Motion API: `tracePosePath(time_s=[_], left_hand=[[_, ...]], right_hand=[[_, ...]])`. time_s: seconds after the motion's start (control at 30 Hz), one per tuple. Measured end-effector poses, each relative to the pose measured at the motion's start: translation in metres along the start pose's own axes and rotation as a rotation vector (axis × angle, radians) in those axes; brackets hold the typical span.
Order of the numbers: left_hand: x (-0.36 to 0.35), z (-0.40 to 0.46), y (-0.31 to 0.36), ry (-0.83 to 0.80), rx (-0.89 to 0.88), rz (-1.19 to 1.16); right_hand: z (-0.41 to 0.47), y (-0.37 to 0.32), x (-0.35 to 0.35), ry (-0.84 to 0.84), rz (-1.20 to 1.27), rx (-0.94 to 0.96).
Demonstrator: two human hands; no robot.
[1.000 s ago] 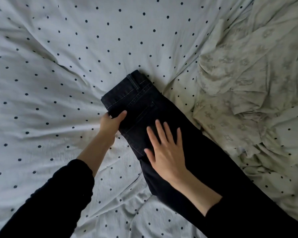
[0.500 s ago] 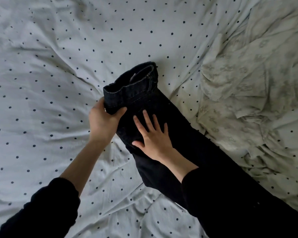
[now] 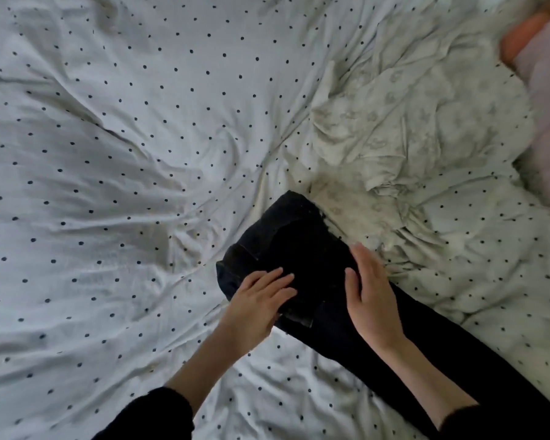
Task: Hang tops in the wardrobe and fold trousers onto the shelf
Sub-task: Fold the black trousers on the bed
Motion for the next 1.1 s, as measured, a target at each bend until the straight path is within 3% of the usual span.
tracePosePath(time_s=[0.1, 0.2, 0.3, 0.37, 0.47, 0.6, 0.77, 0.83, 0.97, 1.1], left_hand=[[-0.019, 0.0, -0.002, -0.142, 0.017, -0.086], [-0.006, 0.0, -0.024, 0.062, 0.203, -0.238], [0.004, 0.0, -0.062, 0.187, 0.415, -0.135], [-0.004, 0.001, -0.088, 0.026, 0.585, -0.147], [-0.021, 0.002, -0.112, -0.214, 0.773, -0.475], [-0.029, 0.011, -0.124, -0.239, 0.923, -0.753], [0.003, 0.021, -0.117, -0.29, 0.908, -0.882], [0.017, 0.019, -0.105, -0.305, 0.89, -0.858], [0.037, 0.023, -0.065, -0.258, 0.882, -0.576], [0.05, 0.043, 0.006, -0.206, 0.781, -0.299]], right_hand=[[-0.003, 0.006, -0.033, -0.192, -0.253, 0.166], [-0.007, 0.015, -0.07, -0.399, -0.468, 0.136], [-0.01, 0.023, -0.087, -0.452, -0.569, 0.099], [-0.014, 0.026, -0.091, -0.445, -0.593, 0.094], [-0.017, 0.036, -0.097, -0.442, -0.644, 0.106], [-0.007, 0.047, -0.104, -0.496, -0.685, 0.132], [-0.011, 0.052, -0.1, -0.604, -0.723, 0.084], [-0.015, 0.05, -0.09, -0.629, -0.719, 0.078], [-0.026, 0.049, -0.061, -0.605, -0.556, 0.019], [-0.046, 0.07, -0.008, -0.421, -0.124, -0.351]])
Point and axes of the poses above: each hand's wrist, its own z-axis towards the middle knuckle, its own x-axis out of the back of the hand, y = z × x, the point moved 3 cm from there along z, towards the middle knuckle, and after that the axes turned 12 degrees about -x, right-handed, at the moved point
